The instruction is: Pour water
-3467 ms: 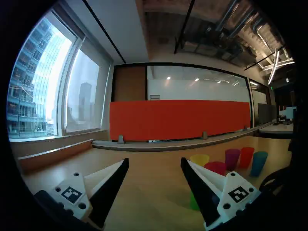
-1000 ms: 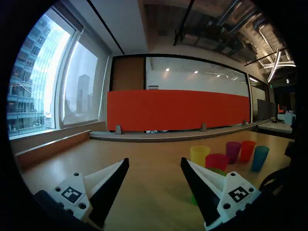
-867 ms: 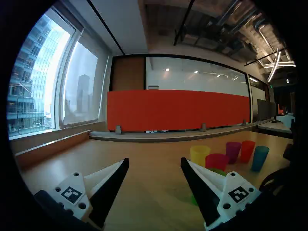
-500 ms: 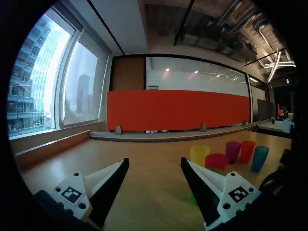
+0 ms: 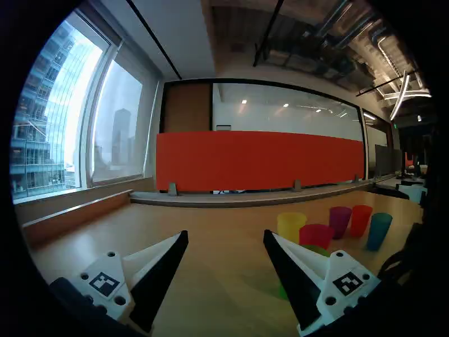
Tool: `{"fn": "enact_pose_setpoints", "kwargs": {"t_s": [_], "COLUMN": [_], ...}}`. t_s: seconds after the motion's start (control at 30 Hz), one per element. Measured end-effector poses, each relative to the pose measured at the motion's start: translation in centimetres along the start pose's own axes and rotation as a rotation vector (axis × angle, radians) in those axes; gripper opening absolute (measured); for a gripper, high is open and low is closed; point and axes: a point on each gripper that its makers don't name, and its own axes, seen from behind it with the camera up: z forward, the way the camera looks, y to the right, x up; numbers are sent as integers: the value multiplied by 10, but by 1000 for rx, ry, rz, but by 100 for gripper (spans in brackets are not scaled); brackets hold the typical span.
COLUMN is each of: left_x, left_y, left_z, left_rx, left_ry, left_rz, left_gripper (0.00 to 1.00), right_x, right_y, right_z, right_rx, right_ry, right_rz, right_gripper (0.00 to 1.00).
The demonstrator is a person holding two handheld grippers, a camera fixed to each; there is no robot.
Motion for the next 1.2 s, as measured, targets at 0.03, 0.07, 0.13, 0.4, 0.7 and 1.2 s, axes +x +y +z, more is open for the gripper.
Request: {"fn": "enact_pose_setpoints", "kwargs": {"t_s": [0.03,0.07,0.13,0.4,0.7,1.2], "left_x": [0,0,0,0,0,0], "left_y": [0,0,0,0,0,0], "left_z": [0,0,0,0,0,0], "left_rx": [0,0,0,0,0,0], "left_ry": [0,0,0,0,0,0], "left_rz": [0,0,0,0,0,0], "left_gripper": [100,100,100,100,100,100], "right_x": [-1,-2,-4,-8,-10,-12], "right_y": [0,0,0,5,8,9], "right_z": [0,0,1,1,1,3], "right_rx": [0,0,-1,-8,-4,-4], "right_ry": [-2,-3,-7,-20,-28,-31], "right_rz": [-3,-5,-10,4,16,17], "right_gripper": [100,100,100,100,100,100]}}
